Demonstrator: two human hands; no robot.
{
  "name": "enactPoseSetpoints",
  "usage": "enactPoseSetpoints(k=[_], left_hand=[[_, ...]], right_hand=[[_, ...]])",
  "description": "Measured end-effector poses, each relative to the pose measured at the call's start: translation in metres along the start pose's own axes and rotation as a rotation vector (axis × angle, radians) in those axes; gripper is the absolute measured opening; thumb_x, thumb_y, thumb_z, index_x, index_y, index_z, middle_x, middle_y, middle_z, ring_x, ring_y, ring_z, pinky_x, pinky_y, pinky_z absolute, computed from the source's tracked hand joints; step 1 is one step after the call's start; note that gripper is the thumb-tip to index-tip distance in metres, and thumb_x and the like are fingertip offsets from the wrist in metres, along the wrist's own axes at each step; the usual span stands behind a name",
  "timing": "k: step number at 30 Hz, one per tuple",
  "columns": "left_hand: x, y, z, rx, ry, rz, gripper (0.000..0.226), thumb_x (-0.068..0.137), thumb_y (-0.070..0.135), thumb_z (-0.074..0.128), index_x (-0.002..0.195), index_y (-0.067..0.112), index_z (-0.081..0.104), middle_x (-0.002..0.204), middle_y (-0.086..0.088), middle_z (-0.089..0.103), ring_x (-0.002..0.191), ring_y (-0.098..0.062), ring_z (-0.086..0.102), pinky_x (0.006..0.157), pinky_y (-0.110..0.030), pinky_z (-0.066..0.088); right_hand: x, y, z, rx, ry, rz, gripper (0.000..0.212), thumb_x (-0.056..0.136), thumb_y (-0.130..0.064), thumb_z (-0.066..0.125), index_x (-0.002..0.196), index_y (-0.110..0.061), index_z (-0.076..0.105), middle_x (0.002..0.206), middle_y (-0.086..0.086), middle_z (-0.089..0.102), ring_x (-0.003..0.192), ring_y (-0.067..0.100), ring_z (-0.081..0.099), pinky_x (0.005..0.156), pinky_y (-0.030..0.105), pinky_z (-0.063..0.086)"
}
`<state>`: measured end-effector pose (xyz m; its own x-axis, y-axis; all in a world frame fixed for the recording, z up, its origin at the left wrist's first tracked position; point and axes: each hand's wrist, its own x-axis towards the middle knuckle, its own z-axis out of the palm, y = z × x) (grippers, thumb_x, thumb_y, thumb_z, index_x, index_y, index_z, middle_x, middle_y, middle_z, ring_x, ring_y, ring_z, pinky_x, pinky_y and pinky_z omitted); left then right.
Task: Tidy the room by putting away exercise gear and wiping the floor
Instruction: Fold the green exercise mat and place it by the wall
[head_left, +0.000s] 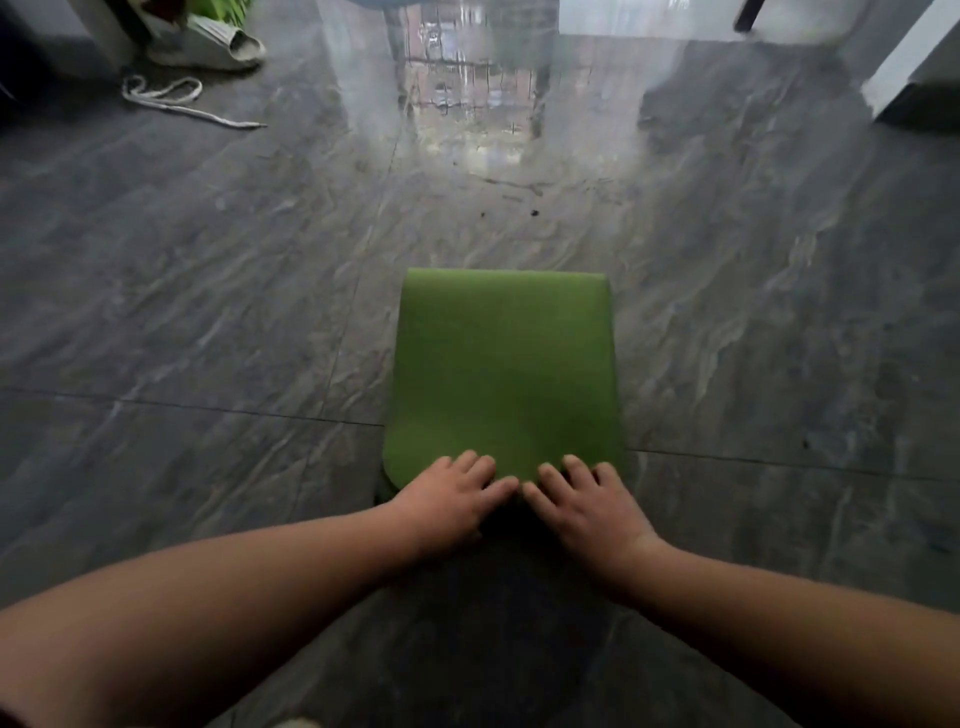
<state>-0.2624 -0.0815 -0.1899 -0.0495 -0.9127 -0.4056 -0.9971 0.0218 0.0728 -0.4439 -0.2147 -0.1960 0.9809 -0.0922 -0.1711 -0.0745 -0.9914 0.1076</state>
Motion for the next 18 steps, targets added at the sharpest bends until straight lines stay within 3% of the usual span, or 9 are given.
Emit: enactPoseSetpoints(k=[2,4,7,9,11,12,13,15,18], left_hand=[[-0.007,-0.005,0.004,-0.077,-0.024,0.066,0.065,0.089,0.048,0.056,0.144,0.022,0.033,0.139,-0.013,0.043,0.122,-0.033,0.045,0.097,-0.042,0.045],[-0.011,-0.016,0.012,-0.091,0.144,0.036,0.052,0.088,0.049,0.048,0.133,0.023,0.045,0.128,-0.011,0.055,0.111,-0.032,0.055,0.090,-0.042,0.051],[-0.016,-0.039,0.011,-0.239,0.357,-0.394,0.054,0.089,0.044,0.047,0.139,0.024,0.041,0.145,-0.010,0.040,0.134,-0.032,0.040,0.107,-0.047,0.037],[-0.015,-0.050,0.005,-0.517,0.362,-0.760,0.065,0.093,0.038,0.052,0.148,0.021,0.022,0.156,-0.011,0.014,0.144,-0.033,0.017,0.117,-0.048,0.021],[-0.012,-0.059,-0.001,-0.883,0.345,-1.043,0.077,0.093,0.036,0.057,0.151,0.016,0.010,0.159,-0.016,0.009,0.143,-0.037,0.024,0.117,-0.044,0.025],[-0.010,-0.063,-0.002,-1.039,0.312,-1.121,0.080,0.093,0.036,0.059,0.152,0.013,0.010,0.158,-0.019,0.017,0.140,-0.038,0.033,0.114,-0.042,0.030],[-0.008,-0.064,-0.002,-1.143,0.261,-1.148,0.078,0.093,0.038,0.060,0.151,0.009,0.015,0.155,-0.019,0.030,0.136,-0.037,0.041,0.111,-0.040,0.035],[-0.007,-0.061,0.001,-1.229,0.178,-1.127,0.070,0.092,0.040,0.063,0.144,0.006,0.032,0.144,-0.016,0.049,0.128,-0.035,0.050,0.106,-0.040,0.042],[-0.009,-0.052,0.001,-1.159,0.164,-1.124,0.062,0.090,0.037,0.066,0.136,0.007,0.038,0.138,-0.013,0.054,0.124,-0.034,0.053,0.103,-0.040,0.045]], right_hand=[[-0.010,-0.001,0.005,0.066,-0.126,-0.035,0.058,0.071,-0.052,0.065,0.120,-0.020,0.066,0.116,0.013,0.067,0.102,0.039,0.063,0.064,0.048,0.053],[-0.010,0.008,-0.001,0.228,-0.086,0.004,0.050,0.080,-0.053,0.055,0.116,-0.019,0.064,0.114,0.010,0.066,0.101,0.036,0.062,0.070,0.043,0.053],[0.006,0.034,-0.018,0.487,0.153,0.257,0.041,0.082,-0.038,0.048,0.114,-0.017,0.064,0.115,0.009,0.065,0.103,0.035,0.061,0.082,0.043,0.050],[0.018,0.048,-0.025,0.579,0.253,0.545,0.052,0.083,-0.033,0.054,0.133,-0.019,0.052,0.142,0.009,0.048,0.130,0.034,0.045,0.103,0.049,0.038],[0.026,0.049,-0.030,0.818,0.140,0.866,0.077,0.090,-0.031,0.061,0.154,-0.022,0.019,0.163,0.006,0.013,0.149,0.030,0.015,0.118,0.049,0.019],[0.030,0.048,-0.030,0.969,0.035,0.997,0.088,0.092,-0.031,0.064,0.157,-0.021,0.005,0.166,0.008,0.003,0.151,0.031,0.010,0.121,0.048,0.016],[0.033,0.046,-0.027,1.094,-0.041,1.086,0.094,0.093,-0.032,0.065,0.158,-0.018,-0.001,0.166,0.012,0.004,0.150,0.034,0.015,0.121,0.047,0.020],[0.033,0.044,-0.020,1.203,-0.098,1.136,0.090,0.094,-0.033,0.065,0.158,-0.015,0.003,0.159,0.016,0.029,0.142,0.036,0.037,0.116,0.047,0.034],[0.028,0.040,-0.019,1.191,-0.059,1.127,0.074,0.096,-0.028,0.062,0.154,-0.015,0.018,0.145,0.012,0.050,0.129,0.034,0.051,0.104,0.040,0.043]])
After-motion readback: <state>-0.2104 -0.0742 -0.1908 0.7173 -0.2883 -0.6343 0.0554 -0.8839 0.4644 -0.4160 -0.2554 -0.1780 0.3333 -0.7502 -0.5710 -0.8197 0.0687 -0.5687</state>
